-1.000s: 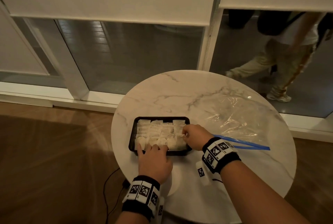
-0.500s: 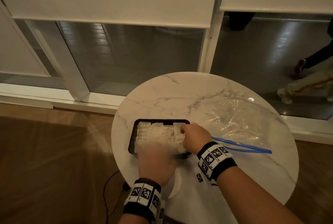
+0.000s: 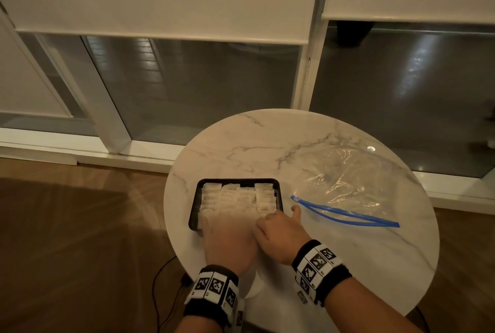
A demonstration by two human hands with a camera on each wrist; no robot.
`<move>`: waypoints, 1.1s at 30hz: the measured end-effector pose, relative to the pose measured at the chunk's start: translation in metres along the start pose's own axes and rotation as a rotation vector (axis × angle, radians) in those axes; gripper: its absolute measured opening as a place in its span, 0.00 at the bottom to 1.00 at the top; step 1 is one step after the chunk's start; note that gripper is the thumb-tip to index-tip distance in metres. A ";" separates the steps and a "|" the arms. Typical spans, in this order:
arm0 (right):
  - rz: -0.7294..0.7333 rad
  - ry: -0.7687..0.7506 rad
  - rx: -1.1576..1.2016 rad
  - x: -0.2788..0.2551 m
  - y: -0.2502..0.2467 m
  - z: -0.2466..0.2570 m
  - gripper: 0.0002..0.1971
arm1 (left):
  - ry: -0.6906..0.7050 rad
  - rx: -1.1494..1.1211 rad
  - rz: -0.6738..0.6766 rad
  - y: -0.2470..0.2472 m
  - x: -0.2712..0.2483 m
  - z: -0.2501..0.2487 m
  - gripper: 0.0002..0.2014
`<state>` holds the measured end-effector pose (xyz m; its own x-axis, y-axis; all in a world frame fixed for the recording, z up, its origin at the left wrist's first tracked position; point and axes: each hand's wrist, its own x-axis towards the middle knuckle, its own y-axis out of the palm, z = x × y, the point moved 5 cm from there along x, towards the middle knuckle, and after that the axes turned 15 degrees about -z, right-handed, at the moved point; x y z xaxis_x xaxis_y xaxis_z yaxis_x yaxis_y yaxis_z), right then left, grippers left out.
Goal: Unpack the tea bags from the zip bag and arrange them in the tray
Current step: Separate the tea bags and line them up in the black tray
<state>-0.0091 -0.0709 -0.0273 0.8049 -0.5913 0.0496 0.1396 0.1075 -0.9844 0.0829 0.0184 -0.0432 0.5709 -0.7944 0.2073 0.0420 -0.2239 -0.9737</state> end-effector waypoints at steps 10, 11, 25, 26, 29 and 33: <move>-0.098 0.004 0.019 -0.011 0.000 -0.003 0.17 | -0.024 -0.078 -0.073 0.006 -0.002 0.012 0.25; -0.098 0.007 0.012 -0.012 0.000 -0.003 0.17 | -0.047 -0.069 -0.076 0.004 -0.002 0.017 0.27; -0.030 0.072 0.089 -0.006 0.008 0.002 0.11 | -0.072 0.029 0.061 -0.001 0.014 0.048 0.27; -0.036 0.083 0.101 -0.005 0.008 0.002 0.11 | -0.065 0.018 0.060 -0.003 0.015 0.046 0.25; -0.076 0.104 0.133 -0.003 0.007 0.003 0.13 | -0.061 -0.020 0.090 -0.003 0.017 0.043 0.21; -0.057 0.116 0.155 -0.004 0.009 0.004 0.15 | -0.075 -0.080 0.143 0.002 0.020 0.047 0.18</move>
<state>-0.0091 -0.0646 -0.0361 0.7223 -0.6874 0.0755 0.2774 0.1880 -0.9422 0.1329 0.0288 -0.0451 0.6262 -0.7776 0.0571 -0.1072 -0.1584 -0.9815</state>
